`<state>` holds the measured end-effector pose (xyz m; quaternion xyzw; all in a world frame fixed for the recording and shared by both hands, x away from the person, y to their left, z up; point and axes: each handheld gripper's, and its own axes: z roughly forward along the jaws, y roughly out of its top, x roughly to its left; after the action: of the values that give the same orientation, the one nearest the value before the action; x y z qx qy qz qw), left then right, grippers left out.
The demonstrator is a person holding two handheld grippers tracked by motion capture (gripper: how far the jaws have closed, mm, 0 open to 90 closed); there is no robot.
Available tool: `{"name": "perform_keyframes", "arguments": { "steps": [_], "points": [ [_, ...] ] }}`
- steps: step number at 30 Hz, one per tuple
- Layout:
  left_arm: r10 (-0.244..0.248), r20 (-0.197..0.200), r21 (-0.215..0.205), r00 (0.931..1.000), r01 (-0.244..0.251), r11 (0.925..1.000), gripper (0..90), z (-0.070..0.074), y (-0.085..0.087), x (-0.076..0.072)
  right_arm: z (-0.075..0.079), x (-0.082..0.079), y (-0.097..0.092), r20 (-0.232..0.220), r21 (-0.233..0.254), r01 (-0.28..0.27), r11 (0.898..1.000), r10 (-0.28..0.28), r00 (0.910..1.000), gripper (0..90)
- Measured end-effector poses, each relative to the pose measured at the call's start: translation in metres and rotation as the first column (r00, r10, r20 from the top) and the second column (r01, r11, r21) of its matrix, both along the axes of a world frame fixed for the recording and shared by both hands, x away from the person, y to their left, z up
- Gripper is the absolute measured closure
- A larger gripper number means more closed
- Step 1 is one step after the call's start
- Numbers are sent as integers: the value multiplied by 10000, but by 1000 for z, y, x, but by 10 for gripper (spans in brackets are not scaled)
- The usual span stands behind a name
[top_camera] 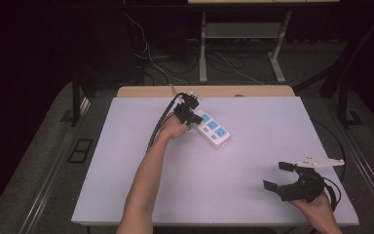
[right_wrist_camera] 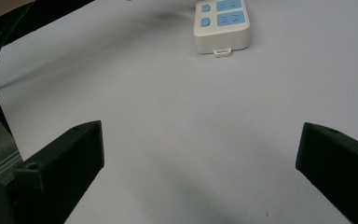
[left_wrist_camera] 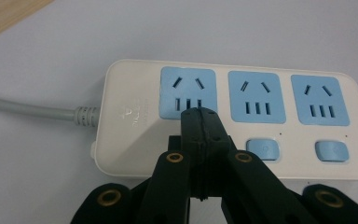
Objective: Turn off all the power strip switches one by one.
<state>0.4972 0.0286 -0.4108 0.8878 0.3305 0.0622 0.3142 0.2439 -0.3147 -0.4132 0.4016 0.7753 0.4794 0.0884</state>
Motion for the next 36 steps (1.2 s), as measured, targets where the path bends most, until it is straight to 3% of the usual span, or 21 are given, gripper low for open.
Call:
{"name": "perform_keyframes", "arguments": {
  "steps": [5,10,14,25,26,29,30,36],
  "points": [
    [229,-268,-331,9994,-237,9992,897,-2,3,1,0,-1,0,16,14,-18,10000,18,10000,8],
    [363,-254,-384,9990,-372,9986,898,-3,3,1,1,-2,0,10,35,-13,10000,13,10000,8],
    [522,-347,-674,9980,-545,9962,897,-5,5,1,1,-2,0,5,34,-4,10000,4,10000,8],
    [628,159,-442,9979,-621,9971,895,-4,2,-6,1,-1,-1,12,42,30,10000,-30,10000,8],
    [679,203,-722,9975,-663,9952,895,-1,3,-7,1,-1,-1,26,43,29,10000,-29,10000,8],
    [524,397,-265,9978,-514,9983,895,0,3,-11,1,-1,-1,42,59,46,10000,-47,10000,8],
    [534,433,-296,9976,-521,9982,894,0,4,-12,1,-1,-1,50,62,51,10000,-51,10000,8],
    [632,769,-1405,9950,-519,9887,890,6,27,-36,1,-1,-3,59,95,102,9999,-102,9999,8]
  ]
}}
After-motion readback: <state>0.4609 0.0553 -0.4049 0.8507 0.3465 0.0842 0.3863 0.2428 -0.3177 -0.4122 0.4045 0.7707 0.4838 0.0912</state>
